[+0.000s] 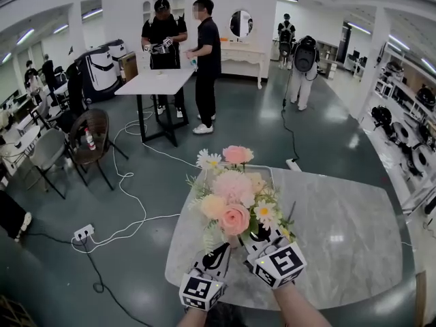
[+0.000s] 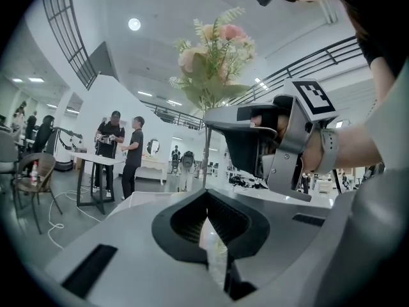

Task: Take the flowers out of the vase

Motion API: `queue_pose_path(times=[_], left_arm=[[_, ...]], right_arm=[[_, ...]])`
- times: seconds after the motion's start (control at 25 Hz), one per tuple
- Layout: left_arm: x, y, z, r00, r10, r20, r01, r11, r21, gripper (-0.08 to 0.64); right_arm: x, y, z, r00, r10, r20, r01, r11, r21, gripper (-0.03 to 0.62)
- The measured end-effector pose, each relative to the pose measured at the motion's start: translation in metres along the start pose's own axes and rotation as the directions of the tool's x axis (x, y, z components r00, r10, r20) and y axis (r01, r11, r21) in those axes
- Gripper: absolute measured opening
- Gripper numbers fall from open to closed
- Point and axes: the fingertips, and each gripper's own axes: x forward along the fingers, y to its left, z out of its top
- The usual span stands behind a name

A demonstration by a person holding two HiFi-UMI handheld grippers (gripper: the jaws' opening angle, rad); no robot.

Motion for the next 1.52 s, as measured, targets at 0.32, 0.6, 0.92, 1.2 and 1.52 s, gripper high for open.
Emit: queue_pose_path(times=[0.32,0.6,0.92,1.2,1.52], left_arm=[[-0.014,0.0,0.001,1.0,0.006,-0.001,-0.006,1.0,-0.005,0.014],[-0.019,-0.017,0.005,1.0,0.023,0.012,-0.023,1.0,-0.006,0.014],[-0.035,-0.021,0.0,0.999,0.047,0.021,-0.047,0.999,-0.012,0.014],[-0.052,-0.025,0.0,0.998,0.064,0.015,-0.064,0.998,-0.016,0.014],[-0.061,-0.023,0.011,0.998,0.058,0.004,-0.058,0.998,-0.004,0.014]], right_arm=[[-0.011,-0.001,0.008,0.999,-0.027,0.017,0.026,0.999,0.045,0.057],[-0.034,-0.011,0.02,0.999,-0.036,0.025,0.035,0.998,0.047,0.055],[-0.047,0.003,0.015,1.0,-0.026,0.012,0.025,0.999,0.043,0.055],[-0.058,0.01,0.01,1.0,-0.02,0.002,0.02,0.998,0.064,0.055],[-0.064,0.013,0.002,1.0,-0.026,-0.01,0.027,0.996,0.089,0.055]])
